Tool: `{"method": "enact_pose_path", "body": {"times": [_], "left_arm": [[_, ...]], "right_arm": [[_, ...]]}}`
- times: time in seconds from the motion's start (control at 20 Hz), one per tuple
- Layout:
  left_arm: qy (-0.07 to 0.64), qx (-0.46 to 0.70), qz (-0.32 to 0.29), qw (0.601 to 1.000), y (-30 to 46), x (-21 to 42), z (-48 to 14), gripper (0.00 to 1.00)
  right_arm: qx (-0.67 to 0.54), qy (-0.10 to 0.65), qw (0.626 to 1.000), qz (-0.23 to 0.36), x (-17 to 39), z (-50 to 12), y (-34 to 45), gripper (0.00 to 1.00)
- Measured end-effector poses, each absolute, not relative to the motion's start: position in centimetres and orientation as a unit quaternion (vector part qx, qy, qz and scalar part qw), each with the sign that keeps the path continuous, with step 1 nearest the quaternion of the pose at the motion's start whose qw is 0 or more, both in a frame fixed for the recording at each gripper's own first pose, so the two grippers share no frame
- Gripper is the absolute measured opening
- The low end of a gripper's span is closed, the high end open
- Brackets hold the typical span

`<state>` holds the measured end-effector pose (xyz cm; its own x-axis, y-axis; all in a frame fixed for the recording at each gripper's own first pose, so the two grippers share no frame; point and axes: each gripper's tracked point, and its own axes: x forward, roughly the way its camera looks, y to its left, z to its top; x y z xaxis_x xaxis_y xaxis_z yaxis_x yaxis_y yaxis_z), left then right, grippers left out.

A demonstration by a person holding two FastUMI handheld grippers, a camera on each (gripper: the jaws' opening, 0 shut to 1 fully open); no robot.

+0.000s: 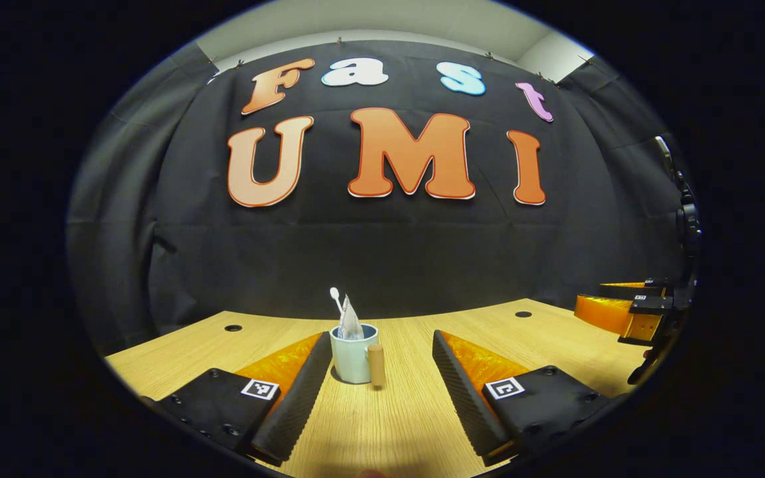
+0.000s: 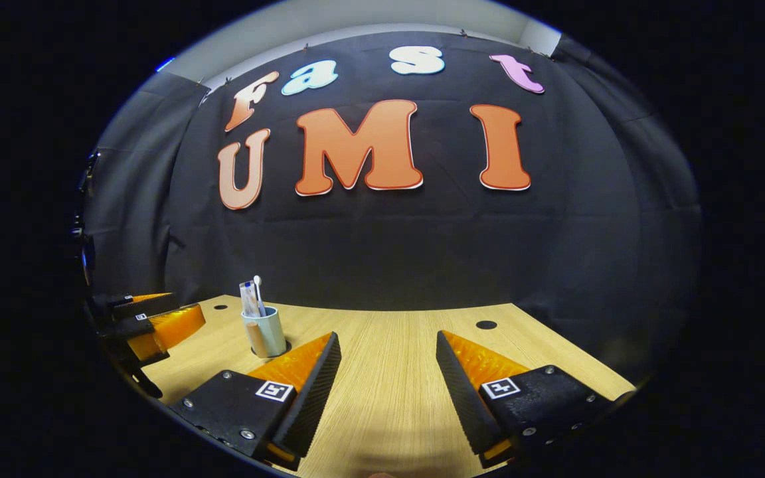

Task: Put the toothbrush and toothpaste on the desktop into the cup, then pick up the cup and place it on the coaster on the desktop.

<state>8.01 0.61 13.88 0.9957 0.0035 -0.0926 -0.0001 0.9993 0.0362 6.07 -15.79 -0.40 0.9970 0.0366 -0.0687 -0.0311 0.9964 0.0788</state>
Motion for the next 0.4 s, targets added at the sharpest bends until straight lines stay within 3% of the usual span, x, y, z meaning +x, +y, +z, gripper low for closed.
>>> {"method": "enact_pose_path", "body": {"times": [0.4], "left_arm": [[0.021,0.023,0.017,0.999,1.9,6.6,14.8,0.98]], "right_arm": [[0.029,0.015,0.999,0.034,6.4,0.3,-13.3,0.88]]}}
